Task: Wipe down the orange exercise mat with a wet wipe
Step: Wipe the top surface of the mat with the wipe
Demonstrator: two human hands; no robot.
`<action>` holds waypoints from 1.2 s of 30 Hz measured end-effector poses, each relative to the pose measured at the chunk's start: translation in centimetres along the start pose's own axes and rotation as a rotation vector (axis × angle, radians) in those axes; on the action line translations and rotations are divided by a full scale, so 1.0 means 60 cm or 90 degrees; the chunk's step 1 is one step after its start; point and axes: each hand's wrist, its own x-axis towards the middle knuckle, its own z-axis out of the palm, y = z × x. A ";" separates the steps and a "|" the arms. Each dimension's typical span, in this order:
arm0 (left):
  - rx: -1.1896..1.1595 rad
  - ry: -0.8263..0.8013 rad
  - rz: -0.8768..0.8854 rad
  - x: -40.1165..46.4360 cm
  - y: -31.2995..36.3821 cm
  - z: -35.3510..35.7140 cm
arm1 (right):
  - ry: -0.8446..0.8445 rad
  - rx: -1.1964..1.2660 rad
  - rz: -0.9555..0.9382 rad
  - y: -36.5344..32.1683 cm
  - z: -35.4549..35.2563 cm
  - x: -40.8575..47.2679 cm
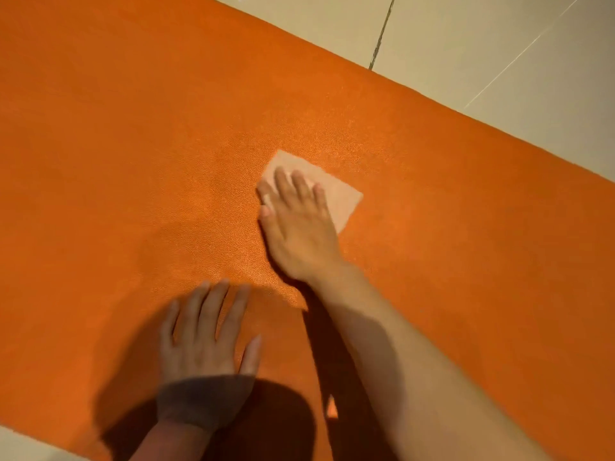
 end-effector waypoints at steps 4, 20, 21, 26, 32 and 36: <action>-0.014 0.017 0.011 -0.001 -0.004 -0.003 | -0.050 -0.052 -0.082 -0.056 0.018 0.079; -0.075 -0.079 -0.035 0.007 0.008 -0.029 | 0.160 -0.007 0.470 0.320 -0.099 -0.144; -0.110 -0.061 -0.052 0.020 0.015 -0.038 | 0.165 -0.006 0.484 0.323 -0.097 -0.164; -0.161 -0.056 -0.170 0.173 0.114 -0.031 | 0.137 -0.036 0.472 0.348 -0.094 -0.193; 0.010 -0.093 -0.210 0.227 0.154 0.031 | 0.113 -0.041 0.475 0.437 -0.140 -0.139; -0.018 -0.026 -0.169 0.226 0.145 0.045 | 0.190 -0.014 0.574 0.426 -0.161 -0.022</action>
